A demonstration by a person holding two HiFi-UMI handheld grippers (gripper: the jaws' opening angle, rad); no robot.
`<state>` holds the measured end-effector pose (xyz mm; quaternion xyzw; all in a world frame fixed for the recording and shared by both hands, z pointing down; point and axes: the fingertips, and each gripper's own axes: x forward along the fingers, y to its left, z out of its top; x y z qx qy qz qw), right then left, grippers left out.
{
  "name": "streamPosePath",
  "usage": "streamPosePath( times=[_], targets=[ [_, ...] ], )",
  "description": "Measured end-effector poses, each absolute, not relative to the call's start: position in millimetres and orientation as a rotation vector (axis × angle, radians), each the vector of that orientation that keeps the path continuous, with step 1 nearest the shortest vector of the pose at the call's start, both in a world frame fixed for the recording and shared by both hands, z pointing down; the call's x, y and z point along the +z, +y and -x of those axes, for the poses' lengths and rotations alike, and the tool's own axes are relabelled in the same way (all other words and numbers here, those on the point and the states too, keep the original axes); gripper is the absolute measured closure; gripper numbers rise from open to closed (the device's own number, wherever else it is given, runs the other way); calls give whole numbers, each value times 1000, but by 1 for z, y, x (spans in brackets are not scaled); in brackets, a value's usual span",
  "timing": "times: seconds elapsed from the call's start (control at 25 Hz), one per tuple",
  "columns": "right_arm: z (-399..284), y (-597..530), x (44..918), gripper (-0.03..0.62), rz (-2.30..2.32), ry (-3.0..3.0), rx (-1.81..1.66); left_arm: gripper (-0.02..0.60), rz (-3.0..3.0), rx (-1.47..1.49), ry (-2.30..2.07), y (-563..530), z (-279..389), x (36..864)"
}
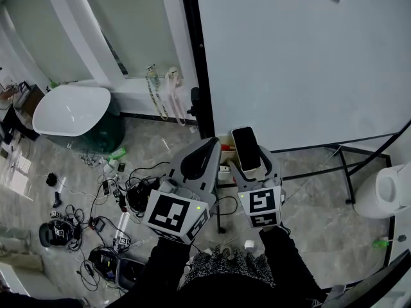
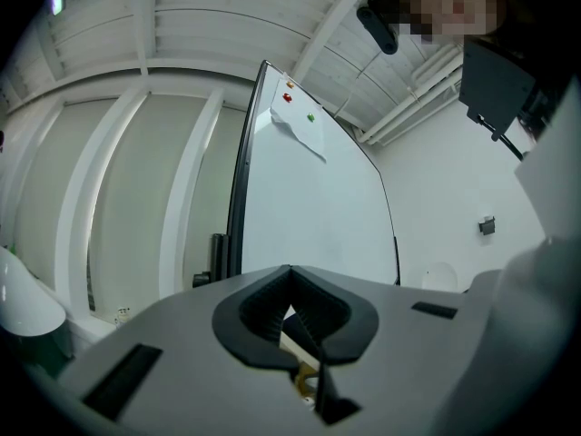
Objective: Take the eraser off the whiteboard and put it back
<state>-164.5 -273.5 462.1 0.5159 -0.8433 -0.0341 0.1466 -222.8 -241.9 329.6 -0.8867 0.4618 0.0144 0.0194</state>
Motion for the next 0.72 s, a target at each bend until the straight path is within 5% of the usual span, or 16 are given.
streamPosePath(
  times=[0.72],
  targets=[
    [163,-273,452,281,-1404,-2459,12,575,2755,61,1442,-239,228,329]
  ],
)
